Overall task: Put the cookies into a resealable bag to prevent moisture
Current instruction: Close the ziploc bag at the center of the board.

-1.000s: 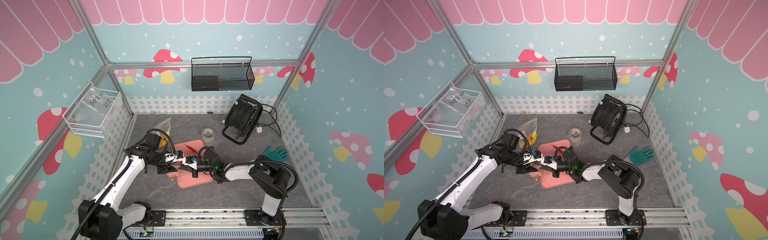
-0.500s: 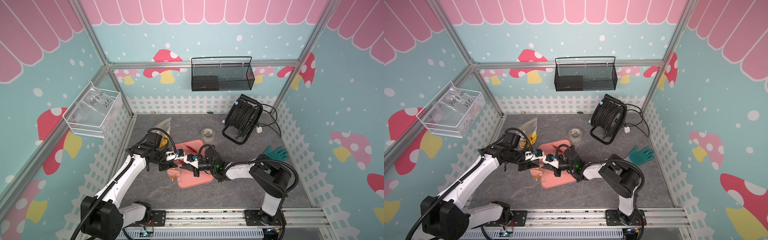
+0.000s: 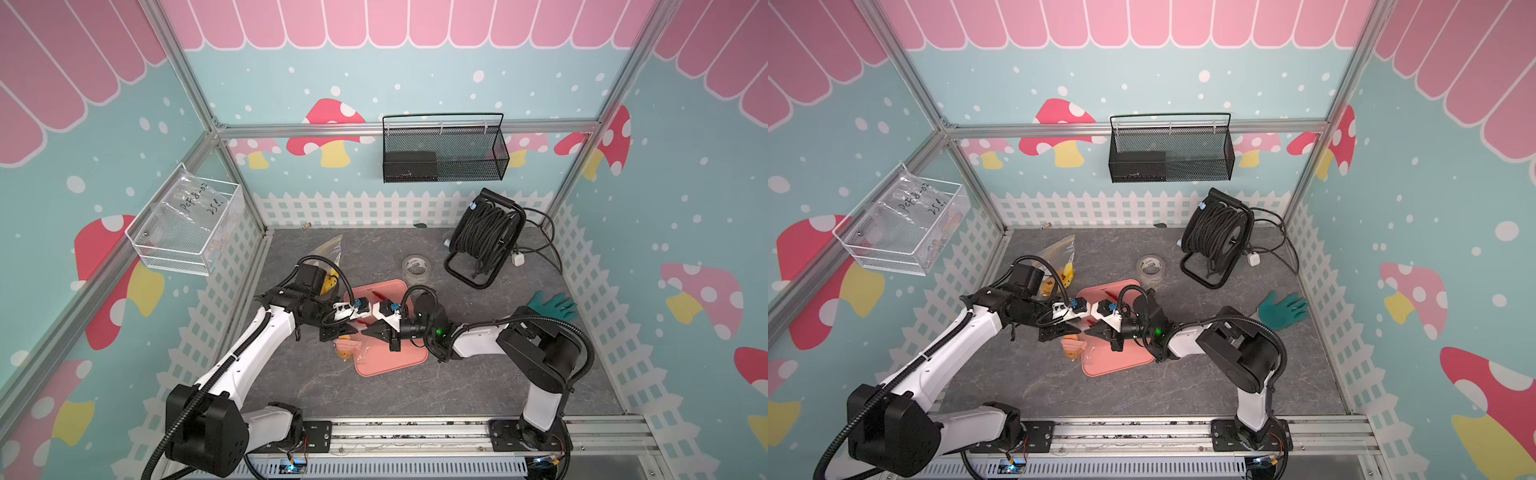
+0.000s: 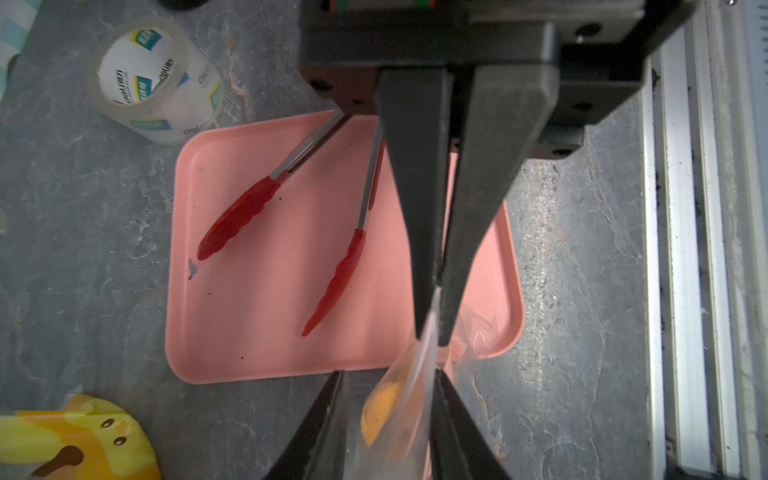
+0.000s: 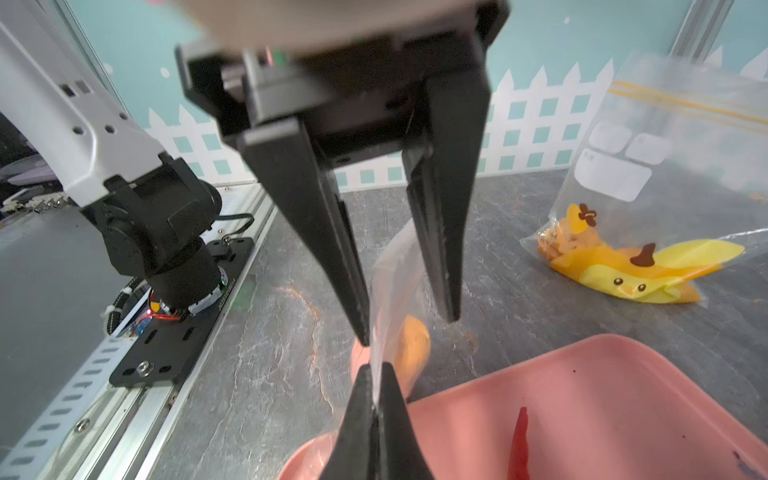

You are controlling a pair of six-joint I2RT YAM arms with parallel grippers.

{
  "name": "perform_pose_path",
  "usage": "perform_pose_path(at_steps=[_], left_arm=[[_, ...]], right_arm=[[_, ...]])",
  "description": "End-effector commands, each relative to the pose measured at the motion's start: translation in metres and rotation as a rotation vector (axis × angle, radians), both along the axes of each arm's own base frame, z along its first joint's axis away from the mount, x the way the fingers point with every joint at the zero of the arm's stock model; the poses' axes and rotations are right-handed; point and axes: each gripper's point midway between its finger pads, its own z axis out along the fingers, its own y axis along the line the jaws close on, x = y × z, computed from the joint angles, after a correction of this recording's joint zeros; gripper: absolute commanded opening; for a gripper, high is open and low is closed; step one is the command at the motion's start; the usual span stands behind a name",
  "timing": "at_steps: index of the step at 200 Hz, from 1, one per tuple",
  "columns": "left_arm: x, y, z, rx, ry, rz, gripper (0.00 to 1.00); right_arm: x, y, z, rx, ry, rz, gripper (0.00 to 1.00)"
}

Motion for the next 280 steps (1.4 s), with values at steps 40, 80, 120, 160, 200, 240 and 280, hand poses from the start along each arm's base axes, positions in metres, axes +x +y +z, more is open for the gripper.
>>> perform_pose_path(at_steps=[40,80,120,160,200,240,280], left_arm=[[-0.002,-0.002,0.003,-0.016,0.040,-0.021,0.34],[0.006,-0.005,0.030,-0.121,0.022,0.018,0.33],[0.002,-0.013,0.033,-0.185,0.068,0.012,0.32],[-0.004,-0.020,0.026,-0.179,0.117,-0.007,0.34],[-0.007,-0.021,0.026,-0.172,0.150,-0.016,0.25],[-0.013,-0.019,0.031,-0.162,0.161,-0.036,0.00],[-0.011,-0.011,0.031,-0.112,0.145,-0.014,0.03]], right_arm=[[-0.004,0.004,0.025,0.091,-0.054,0.053,0.00],[-0.007,0.001,0.008,0.034,-0.062,0.056,0.00],[-0.008,-0.001,0.009,0.035,-0.061,0.057,0.00],[-0.006,0.000,0.014,0.043,-0.065,0.053,0.00],[-0.006,-0.002,0.016,0.046,-0.069,0.046,0.00],[-0.003,-0.004,0.018,0.045,-0.081,0.029,0.00],[-0.001,-0.011,0.018,0.039,-0.079,0.014,0.00]])
